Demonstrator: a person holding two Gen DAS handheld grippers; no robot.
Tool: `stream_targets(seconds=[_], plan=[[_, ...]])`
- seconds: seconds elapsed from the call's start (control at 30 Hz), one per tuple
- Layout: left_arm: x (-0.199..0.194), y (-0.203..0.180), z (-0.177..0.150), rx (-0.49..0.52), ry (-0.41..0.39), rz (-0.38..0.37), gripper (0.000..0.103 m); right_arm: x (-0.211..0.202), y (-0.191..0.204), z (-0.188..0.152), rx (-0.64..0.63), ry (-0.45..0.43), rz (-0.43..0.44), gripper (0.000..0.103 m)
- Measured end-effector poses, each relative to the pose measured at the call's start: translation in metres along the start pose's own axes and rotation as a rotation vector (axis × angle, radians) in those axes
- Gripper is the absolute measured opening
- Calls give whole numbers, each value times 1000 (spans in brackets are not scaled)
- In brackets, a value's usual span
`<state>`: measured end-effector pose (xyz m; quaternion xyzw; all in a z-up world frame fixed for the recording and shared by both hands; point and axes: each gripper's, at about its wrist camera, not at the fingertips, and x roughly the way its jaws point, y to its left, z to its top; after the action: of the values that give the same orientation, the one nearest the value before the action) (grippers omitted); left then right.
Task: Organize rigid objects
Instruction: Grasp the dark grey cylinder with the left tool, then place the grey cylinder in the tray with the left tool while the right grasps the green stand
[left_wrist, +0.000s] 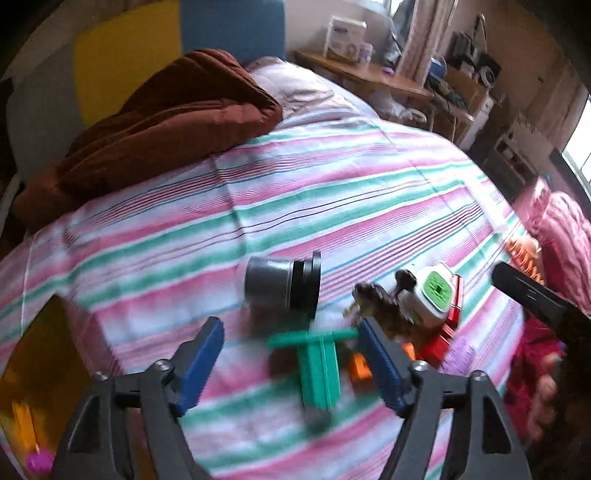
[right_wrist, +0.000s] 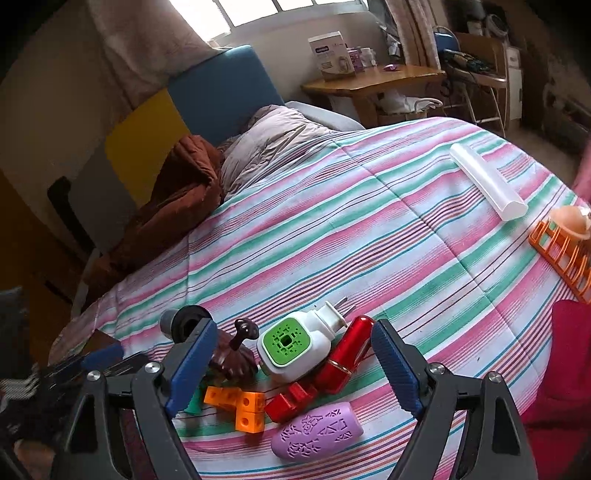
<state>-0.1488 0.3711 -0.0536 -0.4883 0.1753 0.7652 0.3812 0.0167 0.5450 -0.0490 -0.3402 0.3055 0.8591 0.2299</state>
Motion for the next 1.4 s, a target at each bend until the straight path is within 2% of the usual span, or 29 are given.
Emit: stream_targets(seconds=[0.1,0.3,0.37,0.43,0.5,0.7,0.83,0.93,1.03,1.07,1.1,1.27,1.4], plan=[[19,-3,14,20,18,13,83,0,-5,1,26,2,13,86],[52,2,28,19,63,12,82,0,-6,2,38,3,21,86],[60,5,30,7,72,1,67,1,-5,3,34,5,21,86],[59,6,28,-7,49,-17,67,1,-5,2,31,6,17,86],[49,6,23,-1,8,-31,67,2,-5,2,27,6,13,86],[-5,13,-5,-4,-119,1,67,4,0,1,1,16,18,86],[-41,24,-26,-54,-166,0,67,3,10,-2,-41,25,78,85],[-66,36,-48,-93,-195,15,67,4,26,-8,-119,44,130,82],[-87,47,-70,-122,-224,39,67,9,47,-19,-221,97,190,68],[-94,51,-78,-132,-233,46,67,13,55,-24,-249,131,217,61],[-102,55,-87,-143,-243,53,67,16,60,-30,-271,164,235,58],[-127,77,-124,-206,-276,88,67,31,91,-48,-353,266,276,58],[-146,101,-156,-283,-288,108,67,54,116,-56,-389,338,231,58]])
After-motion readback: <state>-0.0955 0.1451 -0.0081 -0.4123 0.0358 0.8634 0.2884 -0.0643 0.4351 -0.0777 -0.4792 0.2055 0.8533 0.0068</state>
